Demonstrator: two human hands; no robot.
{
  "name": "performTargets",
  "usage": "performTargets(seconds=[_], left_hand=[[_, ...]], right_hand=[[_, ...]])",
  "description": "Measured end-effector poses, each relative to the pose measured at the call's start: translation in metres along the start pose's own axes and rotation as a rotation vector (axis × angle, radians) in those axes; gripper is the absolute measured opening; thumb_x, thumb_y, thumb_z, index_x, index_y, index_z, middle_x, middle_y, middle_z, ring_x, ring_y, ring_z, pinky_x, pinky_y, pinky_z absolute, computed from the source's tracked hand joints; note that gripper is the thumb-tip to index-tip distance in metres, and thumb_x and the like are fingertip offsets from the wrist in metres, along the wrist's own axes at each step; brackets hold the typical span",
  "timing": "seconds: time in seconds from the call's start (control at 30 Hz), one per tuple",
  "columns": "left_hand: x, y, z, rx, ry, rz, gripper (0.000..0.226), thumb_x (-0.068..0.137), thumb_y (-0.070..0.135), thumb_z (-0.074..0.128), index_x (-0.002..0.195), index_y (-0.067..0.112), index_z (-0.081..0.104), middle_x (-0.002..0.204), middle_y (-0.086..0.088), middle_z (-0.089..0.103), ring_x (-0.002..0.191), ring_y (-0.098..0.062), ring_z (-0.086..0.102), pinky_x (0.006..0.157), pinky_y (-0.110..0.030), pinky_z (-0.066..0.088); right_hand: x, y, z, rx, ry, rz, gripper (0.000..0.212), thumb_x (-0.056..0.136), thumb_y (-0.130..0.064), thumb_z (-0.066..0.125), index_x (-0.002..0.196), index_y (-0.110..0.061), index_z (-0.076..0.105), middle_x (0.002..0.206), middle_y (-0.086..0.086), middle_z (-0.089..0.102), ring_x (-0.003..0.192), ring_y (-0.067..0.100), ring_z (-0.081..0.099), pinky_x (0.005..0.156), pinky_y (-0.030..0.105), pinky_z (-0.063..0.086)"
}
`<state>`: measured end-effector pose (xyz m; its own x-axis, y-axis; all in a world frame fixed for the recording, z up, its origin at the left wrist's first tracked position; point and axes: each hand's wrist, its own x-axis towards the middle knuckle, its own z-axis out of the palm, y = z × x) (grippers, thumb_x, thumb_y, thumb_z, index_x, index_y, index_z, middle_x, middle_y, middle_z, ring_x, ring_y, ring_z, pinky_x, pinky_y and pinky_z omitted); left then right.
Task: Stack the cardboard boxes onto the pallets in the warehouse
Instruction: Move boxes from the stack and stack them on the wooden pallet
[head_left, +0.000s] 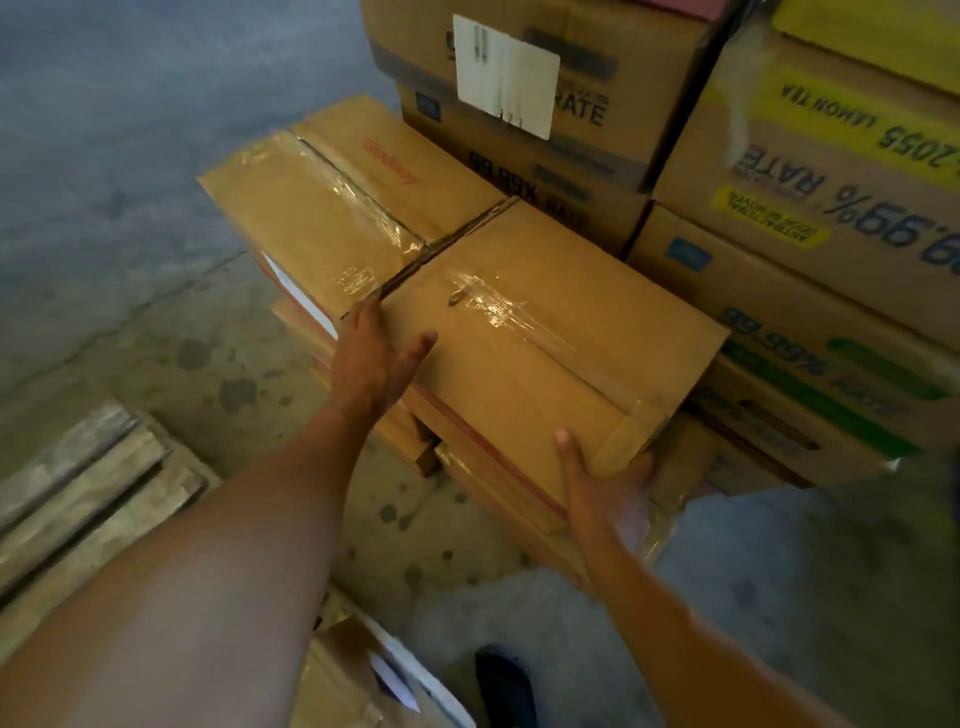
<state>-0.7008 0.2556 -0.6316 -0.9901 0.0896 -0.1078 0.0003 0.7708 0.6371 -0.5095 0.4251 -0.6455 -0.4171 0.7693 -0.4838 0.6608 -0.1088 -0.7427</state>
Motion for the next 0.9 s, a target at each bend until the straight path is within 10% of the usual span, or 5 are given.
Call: performTargets(seconds=[0.27,0.57,0.7,0.9], left_hand=[[0.007,-0.016,0.006,0.069,0.011,-0.006,0.089,0.079,0.072,0.063,0.147,0.016,0.048,0.146,-0.014,0.048,0.134,-0.034,0.045,0.109,-0.049,0.042],[-0.015,-0.038,0.004,-0.540,-0.279,-0.281,0.079,0.070,0.051,0.084,0.134,0.025,0.048,0.131,-0.004,0.054,0.115,-0.029,0.057,0.082,-0.042,0.053],[-0.024,-0.038,-0.005,-0.652,-0.417,-0.306,0.097,0.067,0.040,0.086,0.149,0.037,0.035,0.140,-0.004,0.045,0.120,-0.034,0.053,0.095,-0.060,0.052],[-0.084,-0.039,-0.017,-0.722,-0.390,-0.256,0.094,0.070,0.040,0.086,0.150,0.043,0.036,0.142,0.003,0.045,0.121,-0.030,0.053,0.088,-0.051,0.056]], right_hand=[[0.014,0.014,-0.018,-0.019,0.005,-0.102,0.090,0.077,-0.057,0.078,0.150,-0.024,0.037,0.143,0.003,0.055,0.130,0.029,0.052,0.105,0.041,0.042],[0.018,0.033,-0.036,0.218,-0.039,0.090,0.095,0.064,-0.072,0.080,0.145,-0.046,0.038,0.134,-0.003,0.054,0.117,0.028,0.057,0.093,0.058,0.054],[0.017,0.032,-0.041,0.340,-0.087,0.149,0.091,0.073,-0.057,0.081,0.150,-0.044,0.034,0.136,-0.004,0.052,0.115,0.026,0.057,0.084,0.061,0.057],[-0.015,0.040,-0.077,0.366,-0.120,0.047,0.092,0.079,-0.047,0.078,0.153,-0.051,0.024,0.117,-0.016,0.054,0.101,0.014,0.061,0.077,0.050,0.059]])
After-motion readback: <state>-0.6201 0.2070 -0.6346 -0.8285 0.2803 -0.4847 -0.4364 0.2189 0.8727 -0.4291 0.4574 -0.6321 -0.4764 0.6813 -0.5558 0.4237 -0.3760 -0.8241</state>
